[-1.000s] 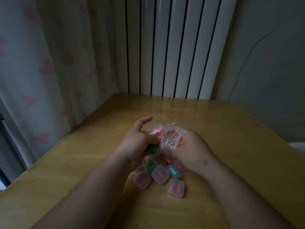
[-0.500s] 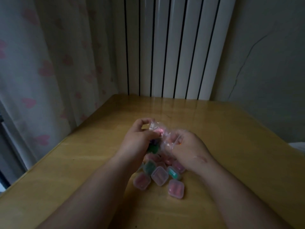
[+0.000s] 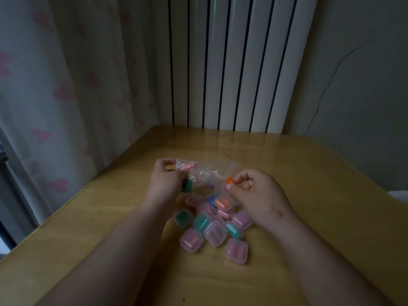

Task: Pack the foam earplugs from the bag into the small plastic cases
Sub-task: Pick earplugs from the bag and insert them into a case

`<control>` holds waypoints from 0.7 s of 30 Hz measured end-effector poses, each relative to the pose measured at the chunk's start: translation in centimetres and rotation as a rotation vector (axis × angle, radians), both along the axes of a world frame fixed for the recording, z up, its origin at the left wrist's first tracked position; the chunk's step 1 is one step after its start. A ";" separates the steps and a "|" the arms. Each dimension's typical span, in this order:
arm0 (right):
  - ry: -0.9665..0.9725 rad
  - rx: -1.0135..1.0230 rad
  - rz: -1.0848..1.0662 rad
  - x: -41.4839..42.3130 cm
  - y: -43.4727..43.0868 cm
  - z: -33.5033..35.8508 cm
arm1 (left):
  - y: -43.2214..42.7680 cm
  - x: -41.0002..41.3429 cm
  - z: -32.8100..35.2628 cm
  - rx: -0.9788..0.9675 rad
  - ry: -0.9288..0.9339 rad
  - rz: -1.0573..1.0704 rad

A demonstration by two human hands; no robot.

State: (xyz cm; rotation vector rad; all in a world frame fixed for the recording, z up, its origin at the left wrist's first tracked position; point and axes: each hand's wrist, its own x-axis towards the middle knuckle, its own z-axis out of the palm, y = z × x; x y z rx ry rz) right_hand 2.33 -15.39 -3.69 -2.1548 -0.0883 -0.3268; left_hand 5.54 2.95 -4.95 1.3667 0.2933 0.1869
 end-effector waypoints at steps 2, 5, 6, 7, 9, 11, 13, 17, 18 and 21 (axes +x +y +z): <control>-0.001 -0.030 -0.012 -0.1 -0.1 -0.1 | 0.4 0.5 -0.6 0.118 0.009 0.037; 0.011 -0.101 -0.020 -0.3 -0.2 0.0 | 0.4 0.9 -1.3 0.402 0.016 0.090; 0.021 -0.121 -0.019 -0.4 -0.2 0.1 | 0.4 1.0 -1.5 0.465 0.025 0.094; 0.031 -0.129 -0.019 -0.4 -0.3 0.2 | 0.3 1.0 -1.6 0.520 0.032 0.102; 0.037 -0.120 -0.018 -0.5 -0.6 0.3 | 0.4 1.0 -1.7 0.684 0.029 0.159; 0.044 -0.087 -0.003 -0.6 -0.9 0.5 | 0.4 0.7 -1.3 0.794 -0.009 0.253; 0.060 -0.034 0.025 -0.7 -1.1 0.8 | 0.1 -0.2 -0.5 0.810 -0.121 0.289; 0.097 0.064 0.057 -0.7 -1.4 0.9 | -1.6 -2.2 1.1 0.804 -0.406 0.087; 0.106 0.090 0.063 -0.7 -1.4 0.9 | -2.1 -2.7 1.3 0.801 -0.469 0.002; 0.126 0.156 0.090 -0.7 -1.4 0.7 | -2.8 -3.1 1.1 0.830 -0.604 -0.209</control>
